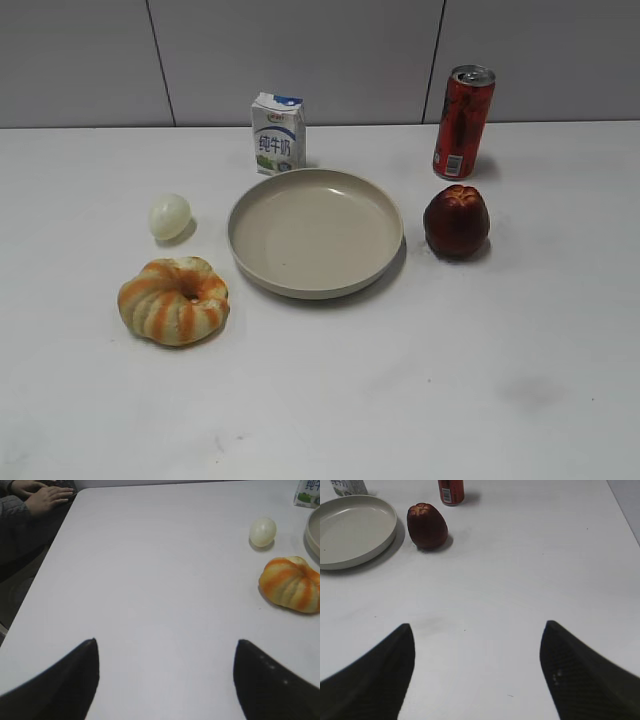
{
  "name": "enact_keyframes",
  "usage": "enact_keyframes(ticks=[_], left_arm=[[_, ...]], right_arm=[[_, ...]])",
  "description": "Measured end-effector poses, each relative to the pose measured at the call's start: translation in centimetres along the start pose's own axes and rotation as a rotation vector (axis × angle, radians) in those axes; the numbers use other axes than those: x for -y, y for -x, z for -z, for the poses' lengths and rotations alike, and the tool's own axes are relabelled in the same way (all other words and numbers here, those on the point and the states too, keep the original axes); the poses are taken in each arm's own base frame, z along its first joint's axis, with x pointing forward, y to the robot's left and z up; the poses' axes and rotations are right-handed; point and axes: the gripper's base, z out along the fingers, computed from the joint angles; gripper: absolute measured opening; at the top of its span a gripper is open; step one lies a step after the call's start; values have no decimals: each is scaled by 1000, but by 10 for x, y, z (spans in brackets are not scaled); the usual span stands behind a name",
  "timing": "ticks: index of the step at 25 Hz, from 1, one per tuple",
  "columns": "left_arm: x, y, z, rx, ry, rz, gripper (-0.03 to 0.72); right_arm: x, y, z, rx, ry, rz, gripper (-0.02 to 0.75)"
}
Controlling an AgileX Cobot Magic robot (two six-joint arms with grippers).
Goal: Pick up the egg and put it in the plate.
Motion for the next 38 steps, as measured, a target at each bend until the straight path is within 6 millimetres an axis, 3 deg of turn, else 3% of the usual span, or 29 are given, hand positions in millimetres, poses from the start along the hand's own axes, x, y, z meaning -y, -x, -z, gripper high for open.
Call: enact_keyframes(ticks=[19, 24, 31, 38], left_arm=[[0, 1, 0, 6, 0, 0, 596], [-2, 26, -2, 85, -9, 17, 594], [-8, 72, -46, 138, -29, 85, 609], [-8, 102, -114, -77, -99, 161, 677]], right_arm=[[0, 0, 0, 0, 0, 0, 588], [0, 0, 0, 0, 0, 0, 588], [0, 0, 0, 0, 0, 0, 588], [0, 0, 0, 0, 0, 0, 588]])
